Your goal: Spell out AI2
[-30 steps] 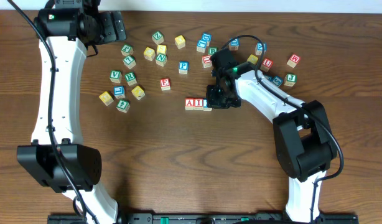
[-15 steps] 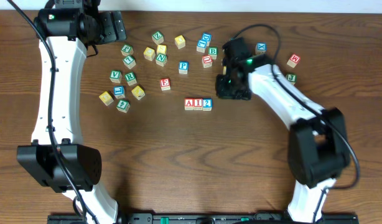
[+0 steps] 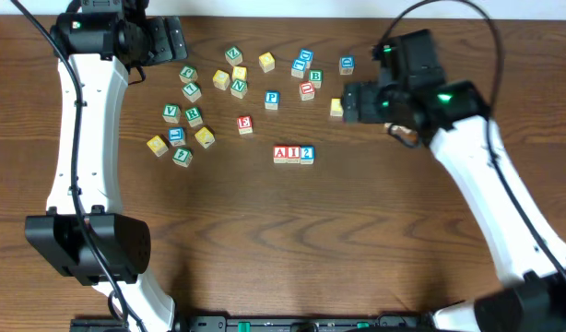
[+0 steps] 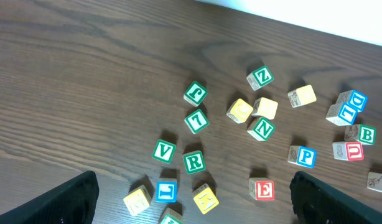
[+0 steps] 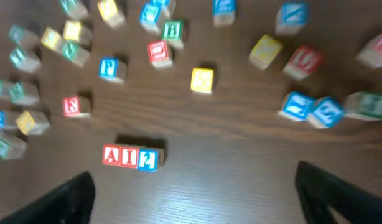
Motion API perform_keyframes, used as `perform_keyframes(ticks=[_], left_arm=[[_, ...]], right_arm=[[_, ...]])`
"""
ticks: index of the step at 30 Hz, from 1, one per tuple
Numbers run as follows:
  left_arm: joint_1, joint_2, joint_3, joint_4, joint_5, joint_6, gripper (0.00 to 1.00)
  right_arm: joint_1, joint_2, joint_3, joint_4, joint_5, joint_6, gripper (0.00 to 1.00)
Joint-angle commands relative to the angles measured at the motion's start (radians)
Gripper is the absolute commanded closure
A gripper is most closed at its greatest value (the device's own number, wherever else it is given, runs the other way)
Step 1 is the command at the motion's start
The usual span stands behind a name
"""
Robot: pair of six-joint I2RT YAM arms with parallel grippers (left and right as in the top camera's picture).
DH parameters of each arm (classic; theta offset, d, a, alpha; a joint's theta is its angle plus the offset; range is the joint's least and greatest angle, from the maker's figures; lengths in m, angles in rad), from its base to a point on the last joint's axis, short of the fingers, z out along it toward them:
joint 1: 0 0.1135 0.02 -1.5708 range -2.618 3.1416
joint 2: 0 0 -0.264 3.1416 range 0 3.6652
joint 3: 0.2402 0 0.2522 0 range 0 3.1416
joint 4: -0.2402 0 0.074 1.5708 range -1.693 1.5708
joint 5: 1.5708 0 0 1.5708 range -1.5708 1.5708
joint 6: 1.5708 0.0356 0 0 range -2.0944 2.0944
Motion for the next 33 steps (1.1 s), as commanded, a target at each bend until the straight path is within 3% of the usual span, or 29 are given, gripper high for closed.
perform_keyframes(ticks=[1, 22, 28, 33], left_arm=[[0.000, 0.007, 0.007, 0.000, -0.010, 0.003, 0.02], [0.000, 0.007, 0.007, 0.000, -0.010, 0.002, 0.02], [0.000, 0.007, 0.007, 0.000, -0.010, 0.003, 0.02], [0.000, 0.007, 0.007, 0.000, -0.010, 0.003, 0.02]], right_arm=[[-0.015, -0.069, 0.019, -0.006, 0.025, -0.012, 0.01], [-0.017, -0.093, 0.012, 0.055, 0.066, -0.013, 0.01], [-0.019, -0.223, -0.080, 0.156, 0.241, -0.012, 0.01], [-0.077, -0.427, -0.307, 0.312, 0.250, -0.008, 0.01]])
